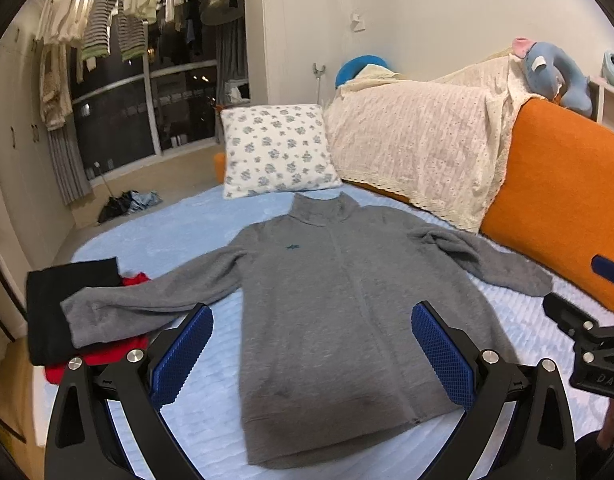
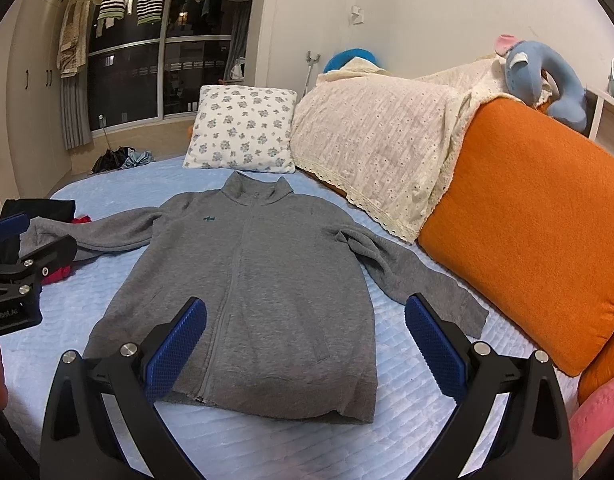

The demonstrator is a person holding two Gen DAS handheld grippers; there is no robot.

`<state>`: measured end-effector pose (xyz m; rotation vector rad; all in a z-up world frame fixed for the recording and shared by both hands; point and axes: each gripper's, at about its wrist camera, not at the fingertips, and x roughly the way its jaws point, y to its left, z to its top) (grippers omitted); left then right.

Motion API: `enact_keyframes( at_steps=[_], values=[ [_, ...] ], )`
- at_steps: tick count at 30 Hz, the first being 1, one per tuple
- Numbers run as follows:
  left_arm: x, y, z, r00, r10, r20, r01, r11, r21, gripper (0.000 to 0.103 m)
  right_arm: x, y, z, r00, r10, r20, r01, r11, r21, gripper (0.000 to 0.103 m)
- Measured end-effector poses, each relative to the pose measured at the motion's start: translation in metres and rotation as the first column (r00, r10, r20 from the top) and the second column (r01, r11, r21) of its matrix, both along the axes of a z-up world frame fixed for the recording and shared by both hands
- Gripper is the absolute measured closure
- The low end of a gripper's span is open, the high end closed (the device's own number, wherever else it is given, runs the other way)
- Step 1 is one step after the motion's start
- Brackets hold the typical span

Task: Fold large clothes

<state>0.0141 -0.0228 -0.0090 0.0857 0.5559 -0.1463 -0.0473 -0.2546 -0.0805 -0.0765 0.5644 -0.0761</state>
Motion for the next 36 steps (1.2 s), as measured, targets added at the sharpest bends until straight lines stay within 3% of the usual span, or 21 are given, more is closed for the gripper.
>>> enact_keyframes(
  at_steps=[7,11,14,16,18,21,25,28,32,35,36],
  values=[
    [0.036,-0.026,-0.008,0.997,-0.041,-0.061,0.042,0.999,0.003,0.002,0.015,-0.050,-0.003,0.997,-0.071,0.012,0.071,0.997,0.021,0.005],
    [0.067,-0.046,-0.013,0.997,-0.068,-0.045,0.067,0.998,-0.015,0.002,0.031,-0.093,-0.012,0.992,-0.130,0.007,0.130,0.991,0.018,0.005],
    [0.097,-0.059,-0.019,0.993,-0.114,0.036,0.117,0.988,-0.101,0.002,0.044,-0.135,-0.026,0.985,-0.175,0.000,0.175,0.984,0.022,0.005],
    [0.123,-0.071,-0.026,0.990,-0.132,0.042,0.136,0.980,-0.145,0.002,0.053,-0.165,-0.039,0.979,-0.201,-0.013,0.202,0.979,0.038,0.005],
    [0.152,-0.088,-0.034,0.988,-0.154,0.005,0.153,0.978,-0.139,0.002,0.064,-0.200,-0.056,0.970,-0.240,-0.032,0.242,0.968,0.062,0.005],
    [0.209,-0.129,-0.054,0.974,-0.212,-0.084,0.208,0.977,-0.054,0.002,0.078,-0.254,-0.084,0.952,-0.299,-0.070,0.306,0.944,0.123,0.007],
    [0.273,-0.180,-0.082,0.951,-0.274,-0.142,0.280,0.960,0.019,0.002,0.102,-0.315,-0.121,0.917,-0.365,-0.159,0.391,0.903,0.178,0.019],
    [0.319,-0.207,-0.106,0.927,-0.303,-0.219,0.309,0.951,-0.006,0.002,0.115,-0.342,-0.146,0.885,-0.408,-0.226,0.452,0.869,0.202,0.021],
    [0.369,-0.227,-0.139,0.894,-0.319,-0.314,0.314,0.947,-0.070,0.002,0.126,-0.372,-0.184,0.823,-0.471,-0.317,0.553,0.791,0.261,0.021],
    [0.388,-0.238,-0.156,0.875,-0.318,-0.364,0.320,0.946,-0.057,0.002,0.140,-0.380,-0.204,0.798,-0.475,-0.372,0.582,0.766,0.271,0.022],
    [0.397,-0.243,-0.161,0.870,-0.314,-0.380,0.319,0.946,-0.053,0.002,0.145,-0.381,-0.209,0.796,-0.465,-0.388,0.582,0.764,0.279,0.027]
  ],
)
